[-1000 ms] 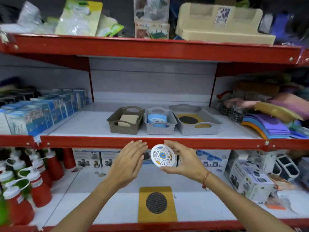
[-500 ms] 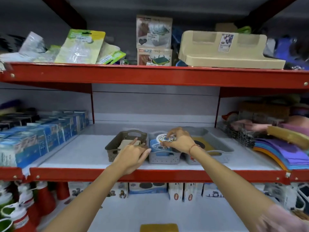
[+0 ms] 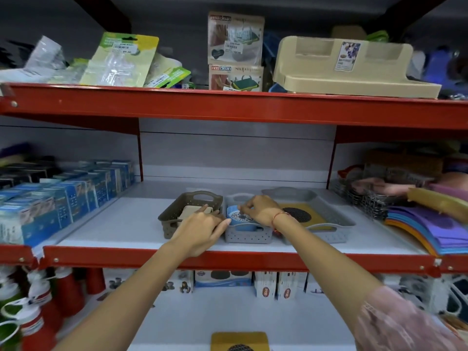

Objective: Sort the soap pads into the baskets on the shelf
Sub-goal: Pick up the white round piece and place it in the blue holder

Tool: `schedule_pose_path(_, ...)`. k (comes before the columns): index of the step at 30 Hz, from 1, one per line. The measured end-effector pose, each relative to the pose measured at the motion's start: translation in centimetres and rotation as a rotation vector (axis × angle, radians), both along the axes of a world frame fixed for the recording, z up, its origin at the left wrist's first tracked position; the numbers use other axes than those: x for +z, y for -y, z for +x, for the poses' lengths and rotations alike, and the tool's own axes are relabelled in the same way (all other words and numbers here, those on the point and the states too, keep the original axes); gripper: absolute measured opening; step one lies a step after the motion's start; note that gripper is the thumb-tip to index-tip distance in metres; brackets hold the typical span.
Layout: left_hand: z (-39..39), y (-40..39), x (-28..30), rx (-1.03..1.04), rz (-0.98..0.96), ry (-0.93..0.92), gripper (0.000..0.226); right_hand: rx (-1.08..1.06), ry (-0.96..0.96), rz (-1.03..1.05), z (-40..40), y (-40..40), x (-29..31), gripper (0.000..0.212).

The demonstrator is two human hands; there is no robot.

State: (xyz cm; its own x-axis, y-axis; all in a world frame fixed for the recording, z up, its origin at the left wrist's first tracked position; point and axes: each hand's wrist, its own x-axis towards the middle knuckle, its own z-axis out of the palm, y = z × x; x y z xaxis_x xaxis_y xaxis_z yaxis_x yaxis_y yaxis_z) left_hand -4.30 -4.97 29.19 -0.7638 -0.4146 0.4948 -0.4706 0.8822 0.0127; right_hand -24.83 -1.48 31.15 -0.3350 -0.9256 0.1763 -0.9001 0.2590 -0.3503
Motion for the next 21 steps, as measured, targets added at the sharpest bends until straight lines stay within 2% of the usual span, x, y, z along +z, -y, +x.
schedule_pose_path(3,0.2,-0.6,-0.5,-0.032,0.034,-0.030,0.045,0.042,0.035,-0.245,1.5,-2.5,-0.3,0.037)
schedule_pose_path(7,0.9,-2.5,-2.2,-0.068,0.022,-0.184,0.038,0.063,0.094,-0.637,4.9,-7.5,-1.9,0.030)
schedule_pose_path(10,1.9,-4.8,-3.8,-0.162,-0.030,-0.324,0.037,0.073,0.198,-0.785,7.0,-11.1,-4.3,0.023)
schedule_pose_path(13,2.8,-7.2,-6.4,-0.266,-0.077,-0.431,0.032,0.056,0.207,-0.889,8.2,-13.9,-7.4,0.021)
schedule_pose_path(15,3.2,-8.5,-8.8,-0.291,-0.063,-0.451,0.030,0.047,0.217,-0.893,8.5,-15.1,-10.0,0.021)
schedule_pose_path(17,3.6,-9.3,-11.6,-0.274,0.015,-0.428,0.031,0.044,0.279,-0.810,8.6,-15.5,-13.1,0.025)
schedule_pose_path(19,4.0,-10.0,-14.6,-0.214,0.149,-0.381,0.036,0.033,0.349,-0.639,8.3,-15.6,-16.6,0.026)
schedule_pose_path(21,3.9,-10.1,-17.9,-0.111,0.344,-0.291,0.047,0.000,0.385,-0.373,7.6,-15.2,-20.3,0.024)
